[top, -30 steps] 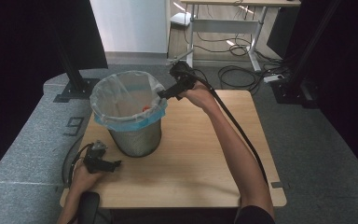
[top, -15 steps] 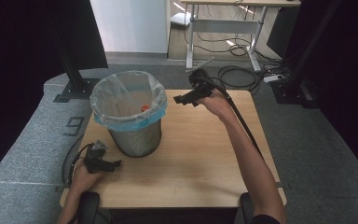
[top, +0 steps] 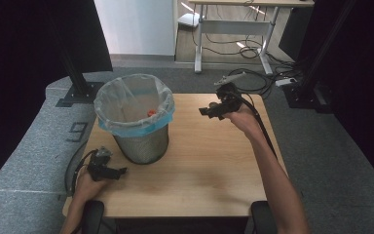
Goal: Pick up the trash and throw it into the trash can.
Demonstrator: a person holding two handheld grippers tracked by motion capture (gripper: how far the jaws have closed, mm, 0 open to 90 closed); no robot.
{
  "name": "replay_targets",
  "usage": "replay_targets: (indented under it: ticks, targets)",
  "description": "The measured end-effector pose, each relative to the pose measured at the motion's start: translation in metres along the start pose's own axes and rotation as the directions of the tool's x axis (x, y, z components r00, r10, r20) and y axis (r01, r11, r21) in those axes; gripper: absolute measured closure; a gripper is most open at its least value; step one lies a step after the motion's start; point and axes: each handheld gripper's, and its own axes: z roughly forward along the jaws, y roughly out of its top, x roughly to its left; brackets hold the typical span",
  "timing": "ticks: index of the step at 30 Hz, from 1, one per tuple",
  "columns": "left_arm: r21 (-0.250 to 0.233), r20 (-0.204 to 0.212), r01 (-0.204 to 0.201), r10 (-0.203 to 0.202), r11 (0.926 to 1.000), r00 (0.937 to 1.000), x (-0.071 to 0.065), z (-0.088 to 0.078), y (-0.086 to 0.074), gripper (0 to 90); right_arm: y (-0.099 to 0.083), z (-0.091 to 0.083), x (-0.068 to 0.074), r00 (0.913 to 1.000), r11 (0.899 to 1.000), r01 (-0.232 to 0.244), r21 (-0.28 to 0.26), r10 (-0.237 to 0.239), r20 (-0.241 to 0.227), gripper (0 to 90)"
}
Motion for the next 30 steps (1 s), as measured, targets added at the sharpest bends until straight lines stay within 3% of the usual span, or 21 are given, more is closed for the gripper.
replay_targets:
  ticks: [8, 18, 30]
  targets:
    - [0.0, -0.002, 0.002, -0.002, 1.0, 1.0, 0.0, 0.0, 0.0, 0.0, -0.037, -0.008, -0.01, 0.9988, 1.0, -0.027, 0.008, 0.027, 0.04, 0.0]
    - [-0.001, -0.003, 0.004, -0.004, 1.0, 1.0, -0.001, 0.0, 0.0, 0.0, -0.075, -0.013, -0.009, 0.9969, 0.999, -0.033, 0.01, 0.032, 0.072, 0.0]
    - [0.001, -0.007, 0.005, -0.005, 1.0, 1.0, -0.001, 0.0, 0.0, 0.0, -0.132, -0.012, -0.008, 0.9916, 0.997, -0.081, 0.0, 0.08, 0.101, 0.0]
